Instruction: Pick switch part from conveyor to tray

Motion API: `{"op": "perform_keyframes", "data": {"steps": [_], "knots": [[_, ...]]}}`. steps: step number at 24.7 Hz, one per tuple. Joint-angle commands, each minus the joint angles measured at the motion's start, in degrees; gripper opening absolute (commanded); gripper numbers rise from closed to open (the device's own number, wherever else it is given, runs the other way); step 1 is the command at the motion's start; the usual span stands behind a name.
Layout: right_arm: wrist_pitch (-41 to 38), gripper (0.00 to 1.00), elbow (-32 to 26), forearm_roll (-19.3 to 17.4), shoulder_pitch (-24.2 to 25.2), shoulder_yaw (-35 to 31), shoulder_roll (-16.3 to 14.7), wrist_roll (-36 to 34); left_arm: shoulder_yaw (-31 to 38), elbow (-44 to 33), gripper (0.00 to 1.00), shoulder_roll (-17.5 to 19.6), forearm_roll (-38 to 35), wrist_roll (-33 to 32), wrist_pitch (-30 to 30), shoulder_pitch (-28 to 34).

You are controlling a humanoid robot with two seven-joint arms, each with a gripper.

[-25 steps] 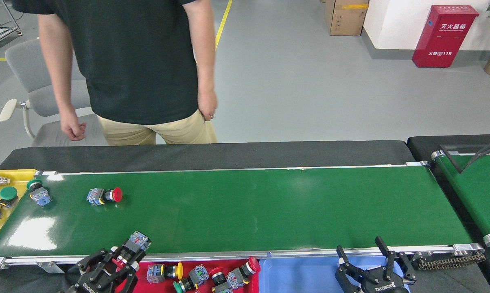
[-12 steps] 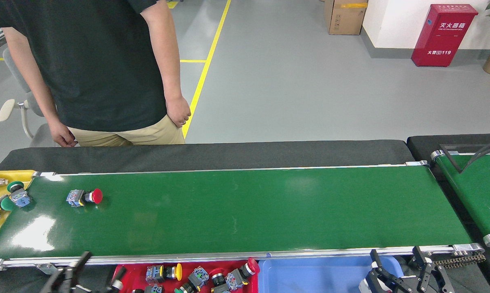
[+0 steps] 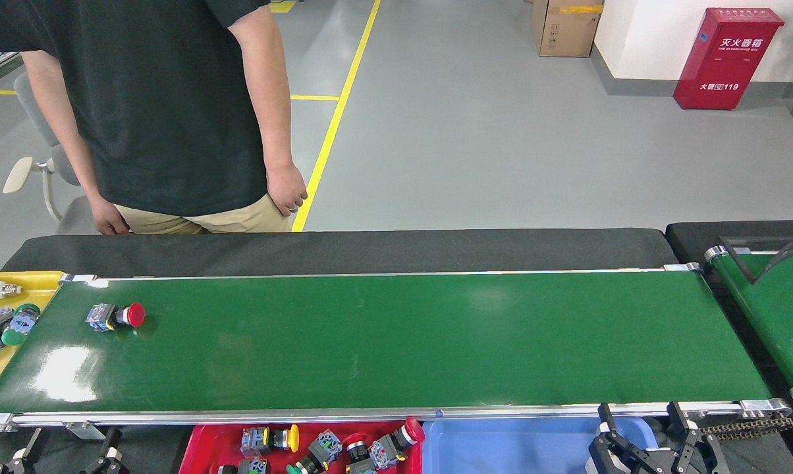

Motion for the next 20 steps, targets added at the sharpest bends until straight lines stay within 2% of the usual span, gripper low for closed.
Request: {"op": "perform_keyframes", "data": {"steps": [1,8,20], "knots": [[0.1,1.0,-0.8,0.0,-0.1,0.0,0.2,-0.4,0.2,-0.7,0.99,0.6,0.3,-2.1,-1.1,-1.1],[0.0,1.0,-0.9,0.0,-0.1,-0.1,1.2,-0.5,0.7,-0.2,0.99,0.4,0.2,-2.3,-1.1,-1.6],[0.2,1.0,-0.9,0.0,0.1,-0.1,1.1,-0.4,1.4,-0.2,0.99,0.4,0.2,-2.3,-0.7,-1.7]]}}
